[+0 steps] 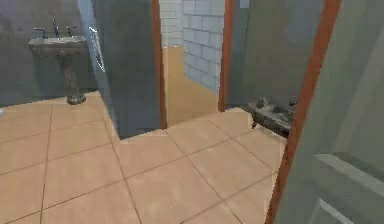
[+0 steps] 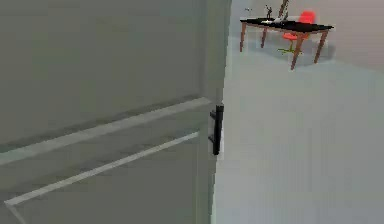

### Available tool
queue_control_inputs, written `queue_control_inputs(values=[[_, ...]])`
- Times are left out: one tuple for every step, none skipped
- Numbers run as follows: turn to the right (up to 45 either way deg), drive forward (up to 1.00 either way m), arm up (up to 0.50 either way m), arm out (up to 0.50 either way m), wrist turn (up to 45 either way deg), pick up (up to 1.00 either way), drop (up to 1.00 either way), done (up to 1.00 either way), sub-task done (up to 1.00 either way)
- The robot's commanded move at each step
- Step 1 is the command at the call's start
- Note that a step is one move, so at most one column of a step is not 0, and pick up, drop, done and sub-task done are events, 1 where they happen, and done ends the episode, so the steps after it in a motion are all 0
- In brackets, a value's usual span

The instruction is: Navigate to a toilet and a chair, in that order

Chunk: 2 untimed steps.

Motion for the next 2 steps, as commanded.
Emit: queue_control_inputs(values=[[-45.0, 0.00, 0.00, 0.00, 0.0, 0.00, 0.00, 0.00, 0.00], [-6.0, 0.00, 0.00, 0.00, 0.0, 0.00, 0.00, 0.00, 0.00]])
